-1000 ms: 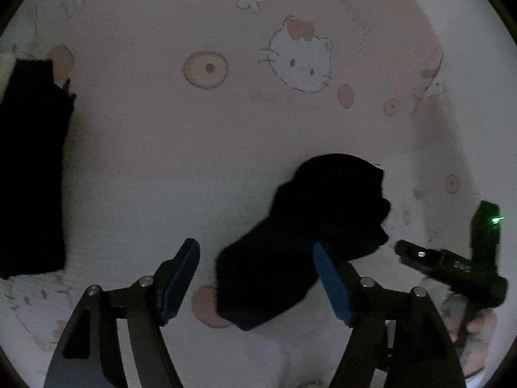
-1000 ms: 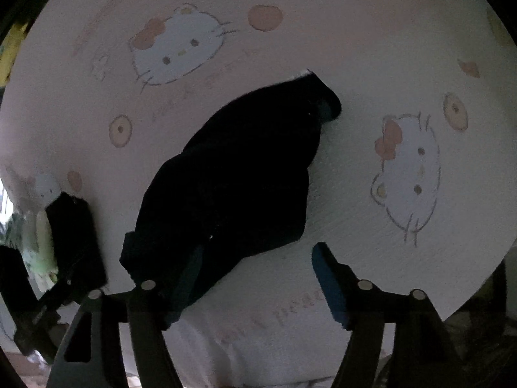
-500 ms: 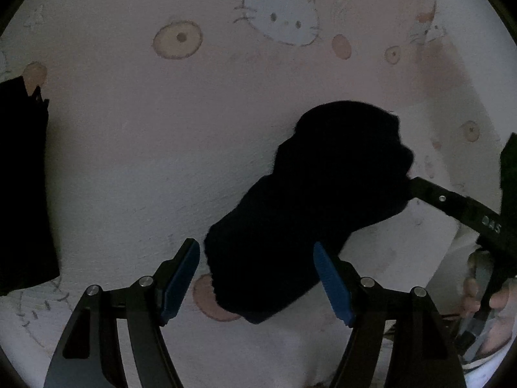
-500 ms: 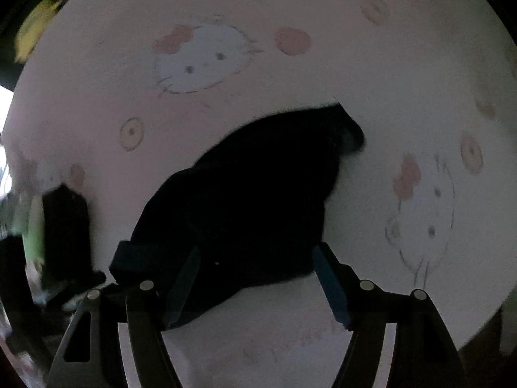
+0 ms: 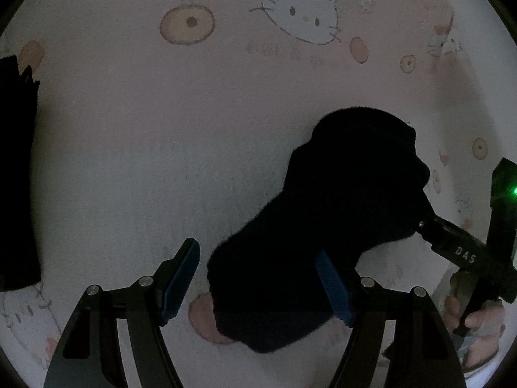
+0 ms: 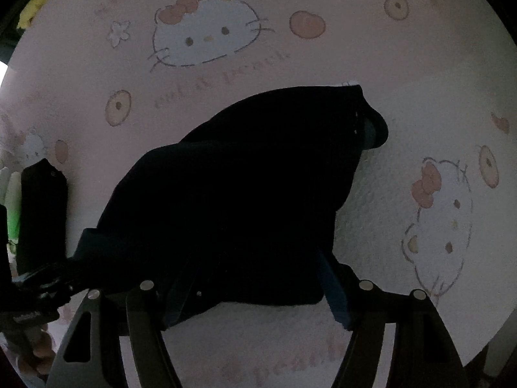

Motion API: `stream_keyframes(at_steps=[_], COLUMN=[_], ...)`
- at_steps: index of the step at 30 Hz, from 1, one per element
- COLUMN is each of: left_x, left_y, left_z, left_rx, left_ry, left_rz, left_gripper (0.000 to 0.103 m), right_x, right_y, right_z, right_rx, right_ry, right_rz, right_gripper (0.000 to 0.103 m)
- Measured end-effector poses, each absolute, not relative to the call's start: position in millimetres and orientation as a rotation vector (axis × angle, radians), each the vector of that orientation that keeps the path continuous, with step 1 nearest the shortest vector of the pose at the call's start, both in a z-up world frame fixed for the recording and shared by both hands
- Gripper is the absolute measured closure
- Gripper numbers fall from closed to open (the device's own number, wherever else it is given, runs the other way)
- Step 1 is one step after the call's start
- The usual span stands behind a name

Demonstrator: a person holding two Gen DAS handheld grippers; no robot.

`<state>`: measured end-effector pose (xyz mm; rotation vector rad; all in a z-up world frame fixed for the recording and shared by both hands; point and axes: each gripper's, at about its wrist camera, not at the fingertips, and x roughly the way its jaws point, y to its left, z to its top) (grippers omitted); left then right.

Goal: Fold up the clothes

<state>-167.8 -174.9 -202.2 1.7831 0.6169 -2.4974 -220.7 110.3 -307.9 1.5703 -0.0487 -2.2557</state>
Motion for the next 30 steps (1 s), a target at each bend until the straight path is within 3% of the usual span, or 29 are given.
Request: stream_keyframes(at_steps=[2,6,8,14,24,30], left_x=[-171.5,-176.4,-176.6,-174.0,-182.9,-191.3], left_y=[-174.4,-174.2,-172.5,-179.2,-191.3,-203.1], left_z=[-206.0,-214.1,-214.5,-197.5,-155.8,-128.0], left_rx=[1.759,1.743,1.736,1.694,1.549,1.43], left_ry=[0.629,0.662,0.658,0.609,0.49,0.523], left_rz=[-2.5,-2.501,-2.505,-2.569,-2.726,-2.769], left_gripper=[0.032,0.037,0.053,0.078,0.081,0.082], right_x=[-221.3,-224.2,-225.5,-224.7,-239.3,-237.6], right_y=[112.6,108.9,105.4,102.7,92.1,100.3], right_z=[-306.3,-301.4,-297.2,-273.9,-241.9,-227.7], right_rx=[1.532,1.498,1.484,1.429,1.439,1.383], right_ry=[-0.095,-0.091,-0.052,-0.083,-0.071,-0.13], right_rz=[-2.302,-2.282,-2.276,-2.282,-2.268,-2.266], right_gripper=[0.094,0.095,0.096,0.098,0.099,0.099])
